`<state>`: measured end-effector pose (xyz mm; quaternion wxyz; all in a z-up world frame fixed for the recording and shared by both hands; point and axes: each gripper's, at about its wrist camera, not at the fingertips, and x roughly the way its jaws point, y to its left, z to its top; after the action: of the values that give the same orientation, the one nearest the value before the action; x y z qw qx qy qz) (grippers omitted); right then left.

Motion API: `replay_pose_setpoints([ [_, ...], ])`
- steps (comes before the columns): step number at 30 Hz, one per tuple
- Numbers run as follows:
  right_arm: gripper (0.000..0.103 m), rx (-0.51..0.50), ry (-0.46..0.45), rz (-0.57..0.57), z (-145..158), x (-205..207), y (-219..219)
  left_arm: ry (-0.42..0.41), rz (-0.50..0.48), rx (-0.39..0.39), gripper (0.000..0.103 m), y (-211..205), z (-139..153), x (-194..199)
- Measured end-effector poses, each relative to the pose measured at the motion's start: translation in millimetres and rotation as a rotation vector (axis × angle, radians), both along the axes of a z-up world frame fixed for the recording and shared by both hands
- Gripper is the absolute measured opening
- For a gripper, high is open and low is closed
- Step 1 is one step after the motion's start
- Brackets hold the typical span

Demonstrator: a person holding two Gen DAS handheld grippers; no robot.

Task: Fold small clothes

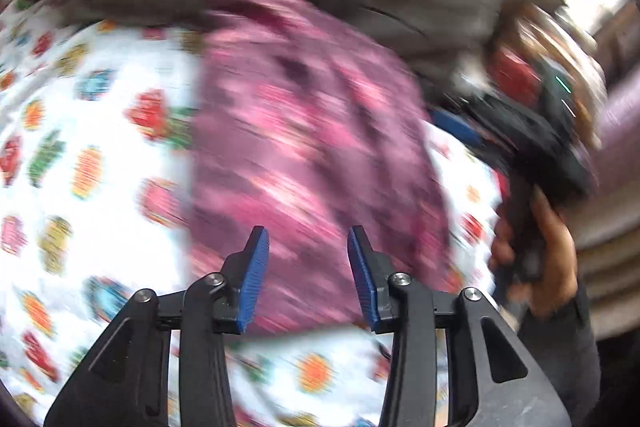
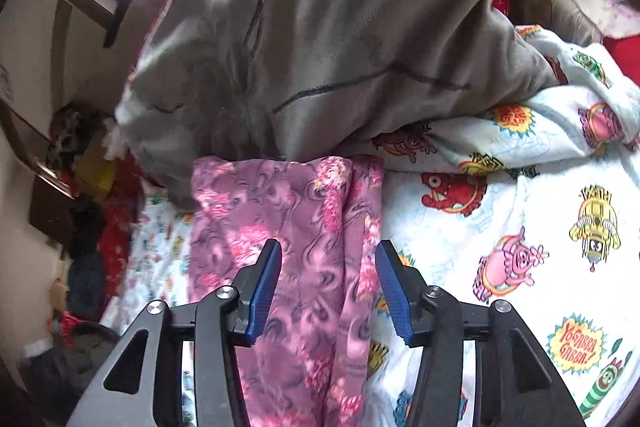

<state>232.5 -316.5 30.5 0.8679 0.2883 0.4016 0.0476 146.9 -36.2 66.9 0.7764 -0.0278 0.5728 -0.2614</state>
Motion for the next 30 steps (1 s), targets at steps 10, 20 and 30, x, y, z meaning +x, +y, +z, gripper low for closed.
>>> replay_pose_setpoints([
  [10,0.008,-0.159,-0.160,0.099,21.0,31.4,49.6,0.011,0.104,0.023,0.039,-2.7,-32.5,85.2],
  [20,0.017,-0.088,-0.012,-0.012,-12.5,41.1,22.3,0.004,0.051,0.038,0.039,0.1,-34.4,65.4],
  [30,0.044,-0.016,0.021,0.023,-32.6,-46.5,39.1,-0.035,-0.043,0.091,0.048,7.4,-41.4,6.6],
])
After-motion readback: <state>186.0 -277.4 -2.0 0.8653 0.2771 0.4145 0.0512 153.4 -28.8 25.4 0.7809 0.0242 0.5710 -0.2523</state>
